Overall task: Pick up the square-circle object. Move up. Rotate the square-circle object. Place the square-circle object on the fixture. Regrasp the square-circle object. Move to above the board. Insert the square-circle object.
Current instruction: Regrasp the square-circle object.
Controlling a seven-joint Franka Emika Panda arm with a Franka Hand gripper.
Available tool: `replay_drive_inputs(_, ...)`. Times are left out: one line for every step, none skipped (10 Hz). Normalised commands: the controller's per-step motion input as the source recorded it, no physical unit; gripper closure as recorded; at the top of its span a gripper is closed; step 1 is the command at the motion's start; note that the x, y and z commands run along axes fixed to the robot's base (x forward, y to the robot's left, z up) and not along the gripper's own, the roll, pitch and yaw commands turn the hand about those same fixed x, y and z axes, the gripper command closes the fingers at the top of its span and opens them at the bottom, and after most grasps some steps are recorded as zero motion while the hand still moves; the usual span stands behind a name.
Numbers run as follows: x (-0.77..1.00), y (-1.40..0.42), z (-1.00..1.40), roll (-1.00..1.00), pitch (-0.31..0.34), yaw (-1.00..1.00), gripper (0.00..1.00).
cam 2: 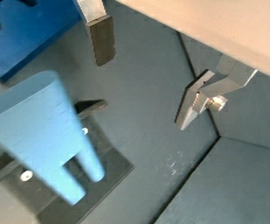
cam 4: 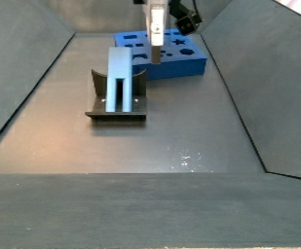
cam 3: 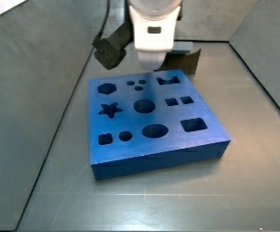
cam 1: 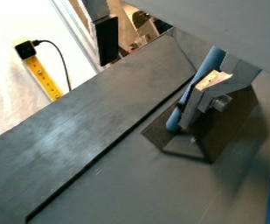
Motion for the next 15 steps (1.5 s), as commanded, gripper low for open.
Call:
replay_drive_inputs(1.0,-0.03,-0.05,0.14,0.017,0.0,0.0)
replay_drive_inputs(1.0,-0.03,-0.05,0.14,0.033,-0.01,0.0)
replay_drive_inputs(1.0,-0.03,-0.05,0.14,0.066,-0.01,0.0)
replay_drive_inputs(1.0,-0.03,-0.05,0.13,0.084,-0.01,0.0)
replay_drive_inputs(0.99,-0.03,-0.05,0.13,0.103,0.01,0.0)
replay_drive_inputs(0.94,-0.03,-0.05,0.13,0.111,0.01,0.0)
replay_drive_inputs(0.85,-0.03,-0.04,0.13,0.12,0.03,0.0)
replay_drive_inputs(0.78,-0.03,-0.04,0.14,0.127,0.05,0.0)
replay_drive_inputs(0.72,-0.03,-0.04,0.14,0.13,0.06,0.0)
replay_drive_inputs(0.64,-0.03,-0.03,0.15,0.126,0.07,0.0)
replay_drive_inputs(0.59,-0.03,-0.04,0.14,0.122,0.08,0.0)
replay_drive_inputs(0.54,-0.03,-0.04,0.14,0.116,0.09,0.0)
replay_drive_inputs(0.47,-0.03,-0.03,0.14,0.108,0.09,0.0)
replay_drive_inputs(0.41,-0.03,-0.03,0.14,0.104,0.09,0.0)
replay_drive_inputs(0.38,-0.03,-0.04,0.14,0.102,0.09,0.0)
